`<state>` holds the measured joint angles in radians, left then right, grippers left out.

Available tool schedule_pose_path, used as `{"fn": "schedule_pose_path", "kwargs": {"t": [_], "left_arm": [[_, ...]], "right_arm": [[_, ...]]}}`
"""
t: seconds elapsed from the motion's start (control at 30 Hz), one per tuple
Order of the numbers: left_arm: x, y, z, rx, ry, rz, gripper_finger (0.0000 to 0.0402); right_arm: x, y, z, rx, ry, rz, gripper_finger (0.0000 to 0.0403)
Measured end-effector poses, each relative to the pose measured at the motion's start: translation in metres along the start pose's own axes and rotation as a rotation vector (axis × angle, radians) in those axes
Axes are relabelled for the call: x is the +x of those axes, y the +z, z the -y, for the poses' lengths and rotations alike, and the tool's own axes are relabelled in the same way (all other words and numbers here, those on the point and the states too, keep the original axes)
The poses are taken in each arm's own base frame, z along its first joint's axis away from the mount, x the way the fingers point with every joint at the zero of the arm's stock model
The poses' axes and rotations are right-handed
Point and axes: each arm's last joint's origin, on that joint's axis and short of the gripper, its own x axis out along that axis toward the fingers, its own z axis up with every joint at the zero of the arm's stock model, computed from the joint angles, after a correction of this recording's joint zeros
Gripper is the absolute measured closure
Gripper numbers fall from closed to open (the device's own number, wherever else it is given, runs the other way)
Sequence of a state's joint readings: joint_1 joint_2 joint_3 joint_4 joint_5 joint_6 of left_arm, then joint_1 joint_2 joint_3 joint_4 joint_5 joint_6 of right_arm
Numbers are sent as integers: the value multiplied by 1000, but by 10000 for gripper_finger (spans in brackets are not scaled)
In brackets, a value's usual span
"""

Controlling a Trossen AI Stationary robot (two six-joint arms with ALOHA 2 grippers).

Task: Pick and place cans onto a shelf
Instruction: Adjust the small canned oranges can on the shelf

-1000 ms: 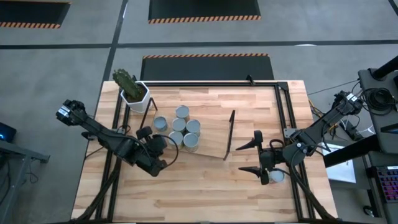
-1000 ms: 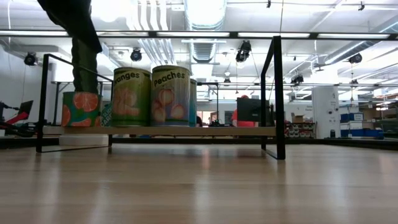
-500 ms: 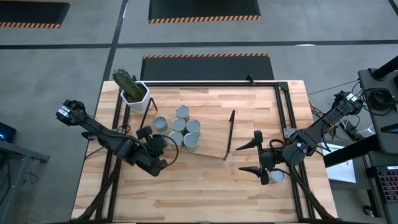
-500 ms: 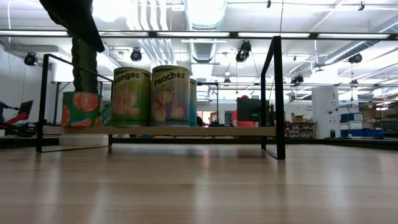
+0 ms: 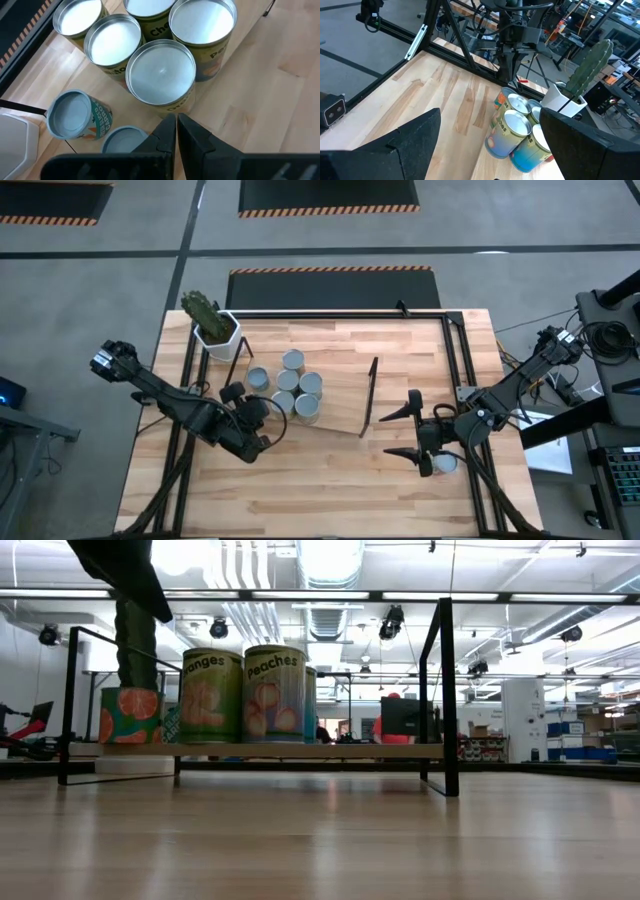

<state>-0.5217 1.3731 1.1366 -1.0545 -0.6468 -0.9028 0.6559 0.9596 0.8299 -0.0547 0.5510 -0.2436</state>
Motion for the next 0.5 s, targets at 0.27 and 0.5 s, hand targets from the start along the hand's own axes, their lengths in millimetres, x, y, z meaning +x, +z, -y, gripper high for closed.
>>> {"fn": "schedule_pose_path", "kwargs": {"t": [0.27, 0.5], "left_arm": [[0, 0, 1, -5, -4, 5, 402], [0, 1, 1, -9, -9, 9, 402]], "right_arm": [[0, 0, 0, 0, 0, 0, 76], [0, 0, 0, 0, 0, 0, 76]]}}
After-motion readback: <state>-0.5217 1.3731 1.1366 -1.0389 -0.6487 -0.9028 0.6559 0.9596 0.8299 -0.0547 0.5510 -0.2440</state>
